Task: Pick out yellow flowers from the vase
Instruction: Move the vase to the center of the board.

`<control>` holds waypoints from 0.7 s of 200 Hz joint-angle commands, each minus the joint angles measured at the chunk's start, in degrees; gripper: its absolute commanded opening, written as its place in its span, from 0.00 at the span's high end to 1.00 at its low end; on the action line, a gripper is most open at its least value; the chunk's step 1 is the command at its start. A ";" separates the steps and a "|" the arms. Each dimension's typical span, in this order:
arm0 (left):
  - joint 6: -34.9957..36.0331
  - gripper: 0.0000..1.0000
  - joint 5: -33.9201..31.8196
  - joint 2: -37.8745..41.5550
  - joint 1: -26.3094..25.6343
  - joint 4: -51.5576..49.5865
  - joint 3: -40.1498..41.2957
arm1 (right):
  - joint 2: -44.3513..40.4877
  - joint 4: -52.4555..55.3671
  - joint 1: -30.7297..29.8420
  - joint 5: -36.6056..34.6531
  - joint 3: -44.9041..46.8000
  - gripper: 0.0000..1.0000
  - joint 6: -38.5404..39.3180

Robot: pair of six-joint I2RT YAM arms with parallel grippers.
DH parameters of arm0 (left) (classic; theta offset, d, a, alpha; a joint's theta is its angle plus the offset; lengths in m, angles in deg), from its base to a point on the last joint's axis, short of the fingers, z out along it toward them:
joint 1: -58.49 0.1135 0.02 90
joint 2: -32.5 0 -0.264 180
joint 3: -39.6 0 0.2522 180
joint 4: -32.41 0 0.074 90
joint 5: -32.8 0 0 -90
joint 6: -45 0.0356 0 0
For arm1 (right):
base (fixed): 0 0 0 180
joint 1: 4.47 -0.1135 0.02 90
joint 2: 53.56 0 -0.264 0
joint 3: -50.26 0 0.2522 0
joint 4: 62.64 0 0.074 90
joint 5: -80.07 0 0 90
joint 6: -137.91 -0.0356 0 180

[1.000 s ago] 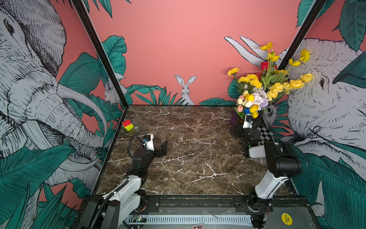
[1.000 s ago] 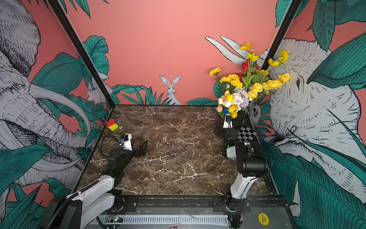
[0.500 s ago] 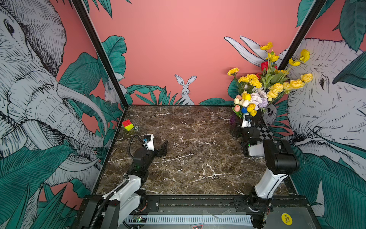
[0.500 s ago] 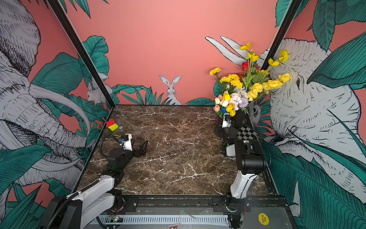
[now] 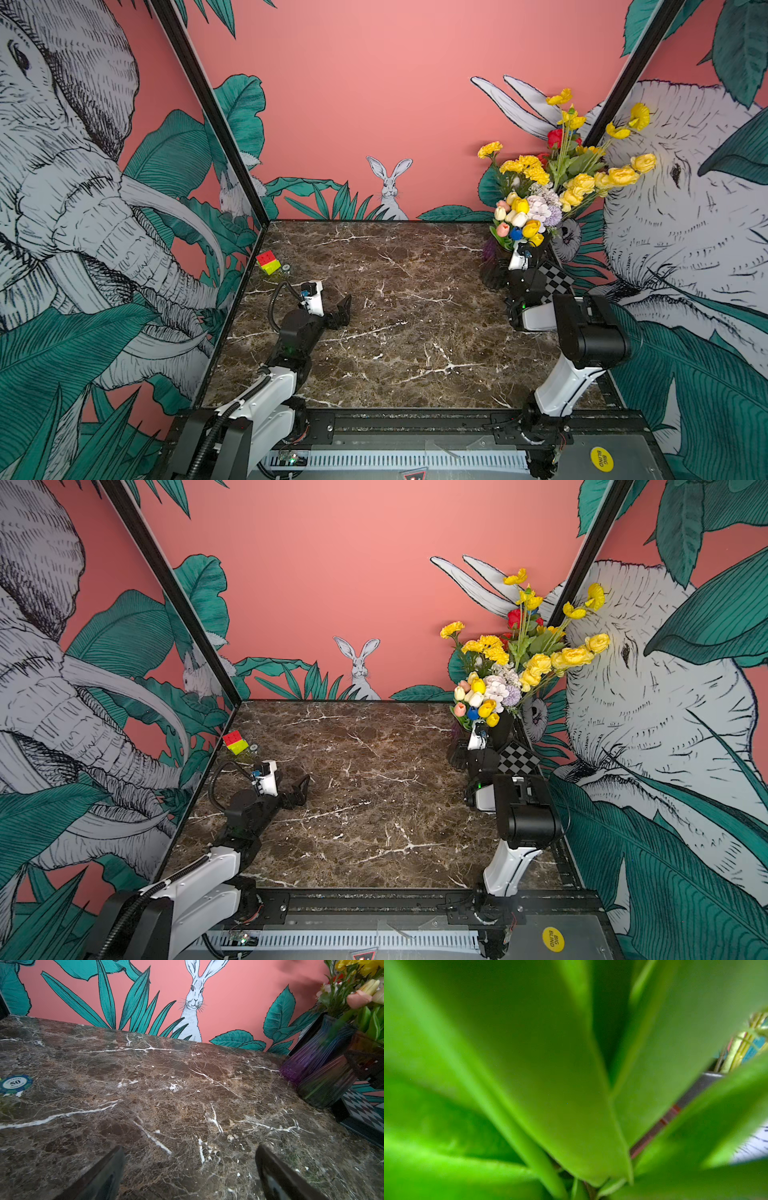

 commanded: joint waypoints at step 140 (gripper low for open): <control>0.96 0.01 -0.86 1.07 -0.42 0.97 0.41 | 1.08 -4.53 -24.72 -4.85 -4.32 0.57 0.05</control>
